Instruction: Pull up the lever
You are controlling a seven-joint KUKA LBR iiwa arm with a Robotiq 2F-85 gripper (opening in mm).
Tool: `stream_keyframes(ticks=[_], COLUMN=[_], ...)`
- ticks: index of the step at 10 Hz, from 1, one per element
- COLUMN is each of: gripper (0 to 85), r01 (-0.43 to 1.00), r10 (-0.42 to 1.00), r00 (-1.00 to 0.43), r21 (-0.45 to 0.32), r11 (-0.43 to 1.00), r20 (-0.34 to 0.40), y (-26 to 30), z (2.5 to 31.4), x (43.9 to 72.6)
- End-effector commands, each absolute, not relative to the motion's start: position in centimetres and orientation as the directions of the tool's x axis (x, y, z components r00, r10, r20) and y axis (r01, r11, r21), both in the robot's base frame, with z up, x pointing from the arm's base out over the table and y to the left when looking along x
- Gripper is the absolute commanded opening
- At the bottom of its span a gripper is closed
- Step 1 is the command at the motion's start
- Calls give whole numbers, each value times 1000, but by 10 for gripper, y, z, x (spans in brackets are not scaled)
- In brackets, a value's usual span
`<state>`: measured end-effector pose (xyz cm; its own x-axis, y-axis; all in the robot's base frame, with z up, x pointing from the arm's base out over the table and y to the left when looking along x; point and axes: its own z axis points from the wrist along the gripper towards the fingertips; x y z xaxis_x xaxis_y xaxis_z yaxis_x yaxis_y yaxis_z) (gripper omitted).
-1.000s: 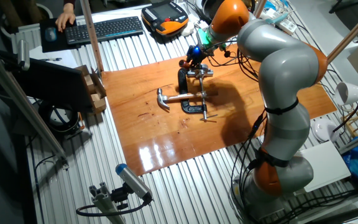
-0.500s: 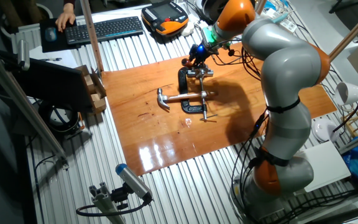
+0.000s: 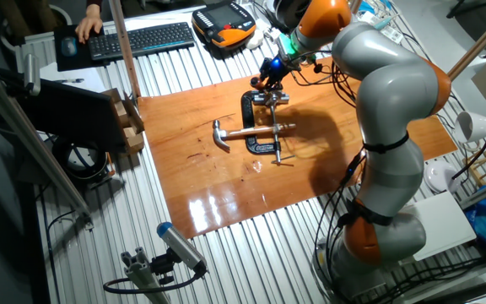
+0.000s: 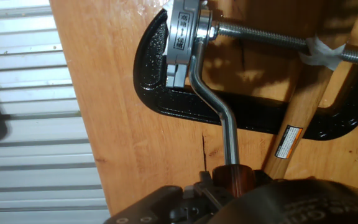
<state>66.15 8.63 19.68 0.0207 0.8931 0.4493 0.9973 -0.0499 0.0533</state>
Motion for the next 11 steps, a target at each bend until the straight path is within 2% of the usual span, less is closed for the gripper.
stream_keyframes(ticks=[1,7,11], gripper=[0,0,0], r01=[998,999,998], r10=[892,877,869], r00=[22,20,19], r21=[48,22,38], r11=[-49,-35,-43], r20=[452,480,495], y=[85,75,73], z=[197,201,201], x=[661,659,659])
